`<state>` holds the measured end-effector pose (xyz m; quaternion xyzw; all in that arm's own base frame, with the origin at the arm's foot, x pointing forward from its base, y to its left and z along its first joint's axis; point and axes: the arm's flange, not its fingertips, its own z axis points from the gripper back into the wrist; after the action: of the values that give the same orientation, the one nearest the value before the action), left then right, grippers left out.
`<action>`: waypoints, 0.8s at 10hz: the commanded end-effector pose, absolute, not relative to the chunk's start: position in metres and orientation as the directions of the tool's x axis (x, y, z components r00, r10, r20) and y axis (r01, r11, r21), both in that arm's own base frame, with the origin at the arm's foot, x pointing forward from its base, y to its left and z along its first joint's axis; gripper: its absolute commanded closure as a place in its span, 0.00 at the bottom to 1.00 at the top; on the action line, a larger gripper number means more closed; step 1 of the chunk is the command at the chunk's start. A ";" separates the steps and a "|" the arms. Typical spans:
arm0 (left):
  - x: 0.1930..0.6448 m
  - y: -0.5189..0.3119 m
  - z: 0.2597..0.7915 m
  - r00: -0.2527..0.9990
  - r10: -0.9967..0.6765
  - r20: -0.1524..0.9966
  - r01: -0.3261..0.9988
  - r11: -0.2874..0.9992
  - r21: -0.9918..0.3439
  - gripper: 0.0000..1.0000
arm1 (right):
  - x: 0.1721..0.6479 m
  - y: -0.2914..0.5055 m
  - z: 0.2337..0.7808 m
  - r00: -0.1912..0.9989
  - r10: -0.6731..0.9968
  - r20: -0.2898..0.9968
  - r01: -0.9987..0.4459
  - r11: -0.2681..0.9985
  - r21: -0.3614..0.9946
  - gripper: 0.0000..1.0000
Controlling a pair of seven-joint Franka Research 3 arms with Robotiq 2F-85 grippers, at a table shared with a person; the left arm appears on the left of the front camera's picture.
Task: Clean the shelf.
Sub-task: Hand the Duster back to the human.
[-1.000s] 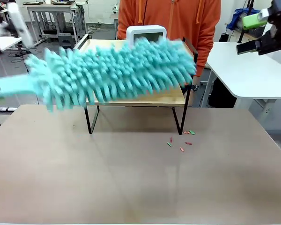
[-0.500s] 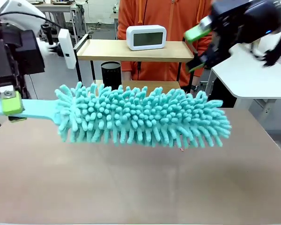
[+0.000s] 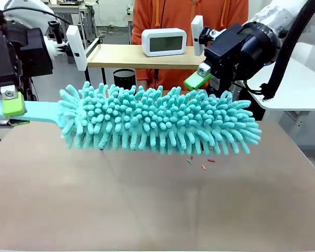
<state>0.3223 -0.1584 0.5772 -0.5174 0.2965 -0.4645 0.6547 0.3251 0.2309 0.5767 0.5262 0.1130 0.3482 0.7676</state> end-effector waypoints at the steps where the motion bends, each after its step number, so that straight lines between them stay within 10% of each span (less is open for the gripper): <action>1: 0.336 -0.154 0.589 0.407 -0.910 0.081 0.307 0.053 -0.950 0.88 | 0.319 0.233 0.581 0.701 0.691 0.179 -0.411 0.185 0.893 0.00; 7: 0.340 -0.166 0.587 0.405 -0.911 0.082 0.314 0.054 -0.948 0.88 | 0.299 0.237 0.572 0.680 0.712 0.175 -0.416 0.178 0.892 0.00; 8: 0.341 -0.166 0.587 0.406 -0.910 0.079 0.311 0.057 -0.949 0.88 | 0.299 0.237 0.571 0.668 0.724 0.174 -0.424 0.178 0.888 0.60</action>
<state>0.3365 -0.1641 0.5795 -0.5091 0.2915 -0.4580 0.6679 0.3030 0.2390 0.5736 0.5196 0.1436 0.3705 0.7564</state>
